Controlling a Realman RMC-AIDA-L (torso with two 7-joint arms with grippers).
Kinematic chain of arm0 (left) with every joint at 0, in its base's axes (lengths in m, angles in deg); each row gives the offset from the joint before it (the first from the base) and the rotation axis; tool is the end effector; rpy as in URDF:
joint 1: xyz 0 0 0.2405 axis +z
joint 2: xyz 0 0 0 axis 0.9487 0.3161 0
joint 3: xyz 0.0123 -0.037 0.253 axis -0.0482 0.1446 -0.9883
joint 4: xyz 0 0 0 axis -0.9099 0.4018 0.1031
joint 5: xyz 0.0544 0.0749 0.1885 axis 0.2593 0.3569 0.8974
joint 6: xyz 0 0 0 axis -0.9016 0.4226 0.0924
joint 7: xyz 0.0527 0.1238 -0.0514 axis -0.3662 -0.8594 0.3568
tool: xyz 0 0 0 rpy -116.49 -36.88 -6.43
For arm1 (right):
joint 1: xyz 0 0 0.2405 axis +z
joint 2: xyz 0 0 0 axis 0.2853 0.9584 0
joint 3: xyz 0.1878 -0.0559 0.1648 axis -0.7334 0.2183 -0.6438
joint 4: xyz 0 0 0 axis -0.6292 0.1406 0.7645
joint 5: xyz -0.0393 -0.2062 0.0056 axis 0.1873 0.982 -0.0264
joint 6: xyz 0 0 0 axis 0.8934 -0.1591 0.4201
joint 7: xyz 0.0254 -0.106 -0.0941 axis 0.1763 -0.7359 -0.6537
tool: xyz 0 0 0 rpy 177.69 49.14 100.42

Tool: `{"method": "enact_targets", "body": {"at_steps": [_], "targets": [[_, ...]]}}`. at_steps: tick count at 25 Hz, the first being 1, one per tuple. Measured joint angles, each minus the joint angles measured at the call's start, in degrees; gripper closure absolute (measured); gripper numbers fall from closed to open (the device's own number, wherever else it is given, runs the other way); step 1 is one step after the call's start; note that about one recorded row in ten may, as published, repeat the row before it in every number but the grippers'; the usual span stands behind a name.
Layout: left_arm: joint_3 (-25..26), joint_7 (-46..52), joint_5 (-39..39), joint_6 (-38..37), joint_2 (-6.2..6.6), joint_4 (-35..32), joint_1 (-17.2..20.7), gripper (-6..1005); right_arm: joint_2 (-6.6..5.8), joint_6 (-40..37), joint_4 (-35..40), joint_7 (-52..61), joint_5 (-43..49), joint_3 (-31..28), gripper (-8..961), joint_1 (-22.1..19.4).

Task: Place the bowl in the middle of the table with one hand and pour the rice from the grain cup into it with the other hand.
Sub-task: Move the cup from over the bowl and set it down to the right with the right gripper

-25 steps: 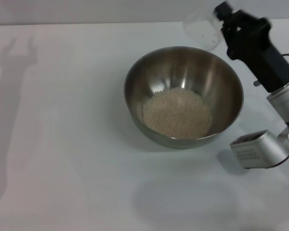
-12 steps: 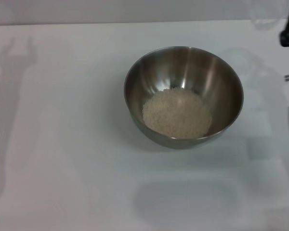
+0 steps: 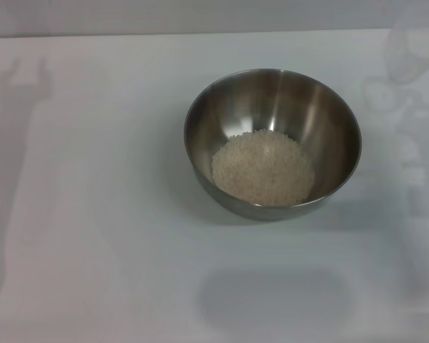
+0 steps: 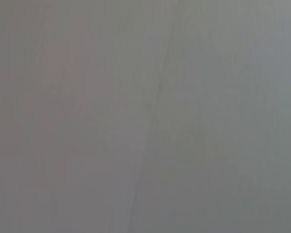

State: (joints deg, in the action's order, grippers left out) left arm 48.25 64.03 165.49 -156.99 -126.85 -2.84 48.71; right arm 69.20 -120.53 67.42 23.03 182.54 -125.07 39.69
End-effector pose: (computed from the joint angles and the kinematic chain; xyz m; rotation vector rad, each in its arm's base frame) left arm -0.2623 0.3696 0.0814 -1.2873 -0.3427 -1.1725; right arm 0.3165 0.3240 -0.0051 -1.4010 0.4342 0.6481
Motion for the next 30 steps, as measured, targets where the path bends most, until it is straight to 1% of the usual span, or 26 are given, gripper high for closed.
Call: {"method": "enact_targets", "body": {"at_steps": [2,3,5,7,8,18,30], "targets": [[-0.13,0.0,0.03,-0.09,-0.01,0.32,0.03,528,-0.07,3.82,0.25,0.89,-0.01,-0.88,945,0.73],[-0.18,0.0,0.03,-0.1,-0.03,0.51,0.08,528,-0.09,7.29,0.61,1.16,-0.01,-1.4,946,1.74],[-0.21,0.0,0.03,-0.1,-0.03,0.53,0.09,528,-0.09,8.57,0.9,1.33,-0.02,-1.45,946,2.22],[-0.25,0.0,0.03,-0.1,-0.04,0.57,0.1,528,-0.09,11.22,1.73,1.63,-0.05,-1.61,946,3.23],[-0.29,0.0,0.03,-0.1,-0.04,0.62,0.1,528,-0.08,13.9,2.48,1.79,-0.06,-1.93,946,4.28],[-0.27,0.0,0.03,-0.3,-0.09,0.85,-0.01,528,-0.13,20.09,2.87,2.28,0.31,-2.16,946,5.48],[-0.31,0.0,0.03,-0.68,-0.04,1.29,0.08,528,-0.05,24.37,4.09,2.48,0.08,-2.33,927,6.51]]}}
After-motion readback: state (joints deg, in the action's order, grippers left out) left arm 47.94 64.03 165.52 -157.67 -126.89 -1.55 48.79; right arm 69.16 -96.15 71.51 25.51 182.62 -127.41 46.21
